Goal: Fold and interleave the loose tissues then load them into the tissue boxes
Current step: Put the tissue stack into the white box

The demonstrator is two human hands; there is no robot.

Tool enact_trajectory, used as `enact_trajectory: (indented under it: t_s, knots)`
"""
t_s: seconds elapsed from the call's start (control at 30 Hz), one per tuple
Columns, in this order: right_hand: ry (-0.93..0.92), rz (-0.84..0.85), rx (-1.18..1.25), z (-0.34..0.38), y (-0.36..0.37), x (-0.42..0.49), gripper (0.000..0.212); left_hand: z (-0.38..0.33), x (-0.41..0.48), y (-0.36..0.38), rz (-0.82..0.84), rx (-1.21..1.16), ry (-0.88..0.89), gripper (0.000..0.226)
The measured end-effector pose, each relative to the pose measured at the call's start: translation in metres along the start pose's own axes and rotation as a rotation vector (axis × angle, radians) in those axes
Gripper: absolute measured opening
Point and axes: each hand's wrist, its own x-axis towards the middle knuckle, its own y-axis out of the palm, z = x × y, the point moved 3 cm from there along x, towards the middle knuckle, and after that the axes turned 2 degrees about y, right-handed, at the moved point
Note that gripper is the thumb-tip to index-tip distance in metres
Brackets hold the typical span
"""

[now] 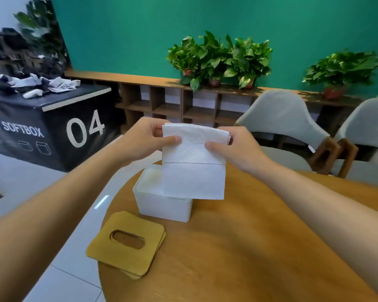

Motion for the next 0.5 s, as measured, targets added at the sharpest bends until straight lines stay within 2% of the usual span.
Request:
enact_trajectory:
  t_s: [0.23, 0.5]
  knots:
    - [0.019, 0.002, -0.004, -0.030, 0.044, 0.054, 0.013, 0.061, 0.035, -0.015, -0.018, 0.015, -0.044, 0.019]
    - [0.085, -0.039, -0.069, -0.076, 0.051, 0.114, 0.009, 0.115, 0.108, 0.001, -0.069, 0.025, -0.093, 0.019]
